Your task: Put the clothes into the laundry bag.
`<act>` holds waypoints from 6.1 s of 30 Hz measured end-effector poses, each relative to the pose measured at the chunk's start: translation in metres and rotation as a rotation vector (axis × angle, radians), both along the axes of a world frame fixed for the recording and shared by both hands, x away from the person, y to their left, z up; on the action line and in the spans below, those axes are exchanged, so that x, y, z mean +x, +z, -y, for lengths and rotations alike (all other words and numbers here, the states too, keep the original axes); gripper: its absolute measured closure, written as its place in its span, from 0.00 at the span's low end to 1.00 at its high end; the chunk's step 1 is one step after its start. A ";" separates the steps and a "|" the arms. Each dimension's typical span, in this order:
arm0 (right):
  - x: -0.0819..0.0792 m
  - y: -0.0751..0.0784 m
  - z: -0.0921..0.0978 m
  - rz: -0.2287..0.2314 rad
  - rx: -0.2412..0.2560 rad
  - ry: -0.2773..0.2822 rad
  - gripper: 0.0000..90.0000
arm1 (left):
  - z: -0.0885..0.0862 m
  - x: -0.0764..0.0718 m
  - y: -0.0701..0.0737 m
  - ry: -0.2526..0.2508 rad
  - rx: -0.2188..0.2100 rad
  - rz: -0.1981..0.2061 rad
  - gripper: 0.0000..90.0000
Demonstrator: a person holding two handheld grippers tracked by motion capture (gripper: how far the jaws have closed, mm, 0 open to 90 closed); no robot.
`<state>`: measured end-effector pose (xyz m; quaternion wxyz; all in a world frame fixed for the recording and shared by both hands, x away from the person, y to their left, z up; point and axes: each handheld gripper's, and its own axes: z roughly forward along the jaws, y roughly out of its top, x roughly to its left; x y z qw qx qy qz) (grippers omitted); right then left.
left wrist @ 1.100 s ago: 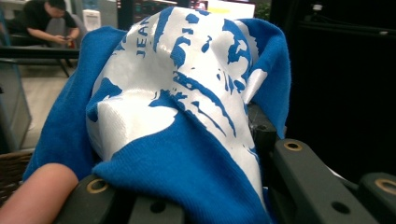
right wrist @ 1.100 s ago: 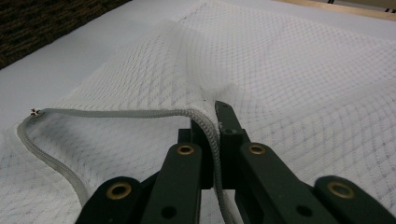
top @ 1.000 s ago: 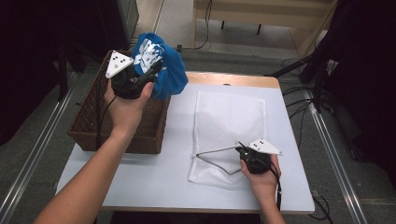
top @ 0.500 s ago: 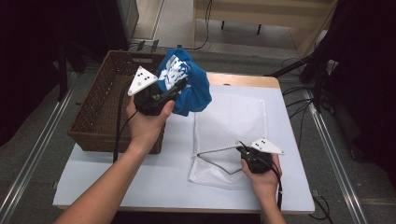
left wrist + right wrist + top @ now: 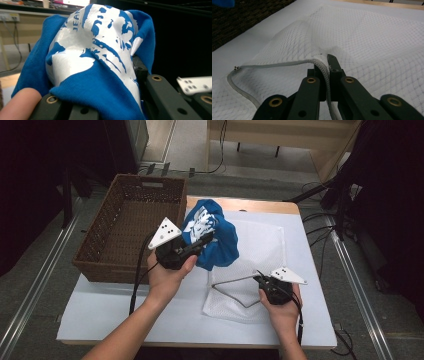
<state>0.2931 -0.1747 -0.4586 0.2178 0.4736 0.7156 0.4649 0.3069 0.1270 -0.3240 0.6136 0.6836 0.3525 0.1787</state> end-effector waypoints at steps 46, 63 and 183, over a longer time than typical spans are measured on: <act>0.004 0.013 0.004 0.002 0.058 -0.006 1.00 | 0.029 -0.057 -0.134 -0.547 0.233 -0.281 0.47; 0.004 0.014 0.002 0.007 0.057 0.001 1.00 | 0.039 -0.015 -0.123 -0.184 0.208 -0.373 0.33; -0.016 0.036 -0.029 0.097 0.111 0.076 1.00 | 0.079 -0.008 -0.089 -0.245 0.192 -0.428 0.88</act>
